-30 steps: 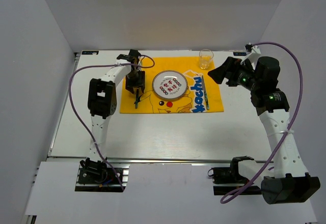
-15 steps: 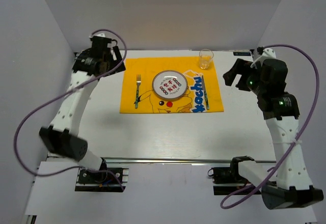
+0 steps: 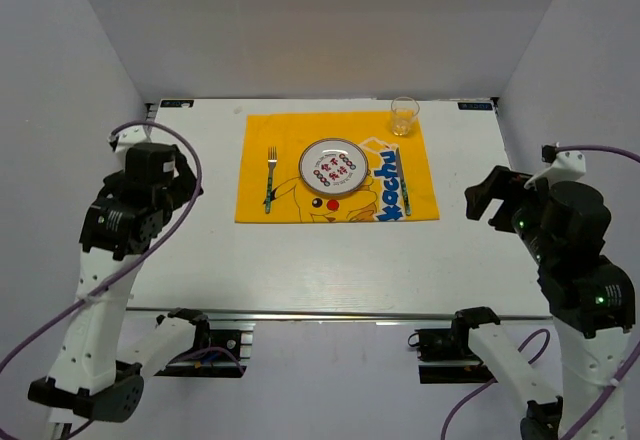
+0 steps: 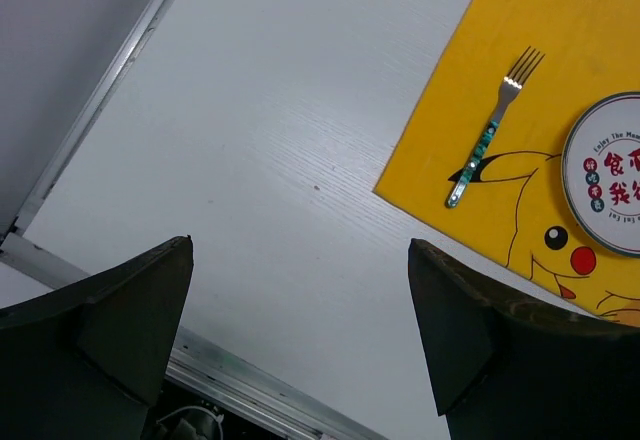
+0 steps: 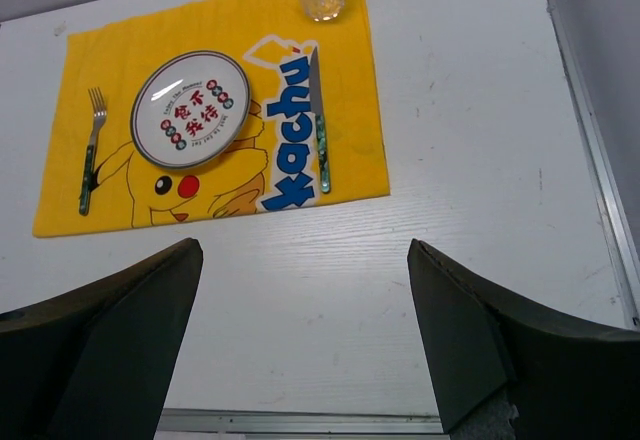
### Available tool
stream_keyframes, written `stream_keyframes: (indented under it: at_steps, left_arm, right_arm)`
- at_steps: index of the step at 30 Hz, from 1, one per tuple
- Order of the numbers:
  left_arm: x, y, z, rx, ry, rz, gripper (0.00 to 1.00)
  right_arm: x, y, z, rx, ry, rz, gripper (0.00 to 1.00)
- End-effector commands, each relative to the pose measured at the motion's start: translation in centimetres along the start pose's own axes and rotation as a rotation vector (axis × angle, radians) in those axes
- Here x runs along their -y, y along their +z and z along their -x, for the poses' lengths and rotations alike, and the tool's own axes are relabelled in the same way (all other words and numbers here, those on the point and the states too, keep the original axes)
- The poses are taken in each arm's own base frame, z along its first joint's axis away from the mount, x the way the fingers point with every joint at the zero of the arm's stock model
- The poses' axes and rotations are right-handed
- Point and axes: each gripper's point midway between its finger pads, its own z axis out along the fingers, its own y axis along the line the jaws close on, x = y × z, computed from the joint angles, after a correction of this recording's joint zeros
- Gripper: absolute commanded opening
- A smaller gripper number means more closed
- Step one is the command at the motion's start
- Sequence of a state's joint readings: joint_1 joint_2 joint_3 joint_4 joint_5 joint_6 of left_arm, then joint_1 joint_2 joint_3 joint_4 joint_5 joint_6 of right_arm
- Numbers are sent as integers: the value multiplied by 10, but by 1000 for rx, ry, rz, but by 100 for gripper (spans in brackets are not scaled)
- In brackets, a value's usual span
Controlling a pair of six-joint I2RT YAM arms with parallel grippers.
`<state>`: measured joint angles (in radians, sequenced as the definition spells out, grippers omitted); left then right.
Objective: Set the dinner table for one person
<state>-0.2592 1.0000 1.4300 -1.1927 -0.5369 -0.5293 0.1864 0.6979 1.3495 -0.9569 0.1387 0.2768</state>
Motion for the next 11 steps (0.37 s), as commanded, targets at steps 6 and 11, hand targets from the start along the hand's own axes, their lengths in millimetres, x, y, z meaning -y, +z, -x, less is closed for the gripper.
stream_keyframes:
  at_steps: [6,11]
  left_arm:
    - [-28,-20,-17,17,-45,23,98]
    - [-26,-20,-17,20,-46,13,98]
  right_arm:
    - [20,-26,-11,7,-21,-87,89]
    - [19,-27,-9,5,-15,-85,89]
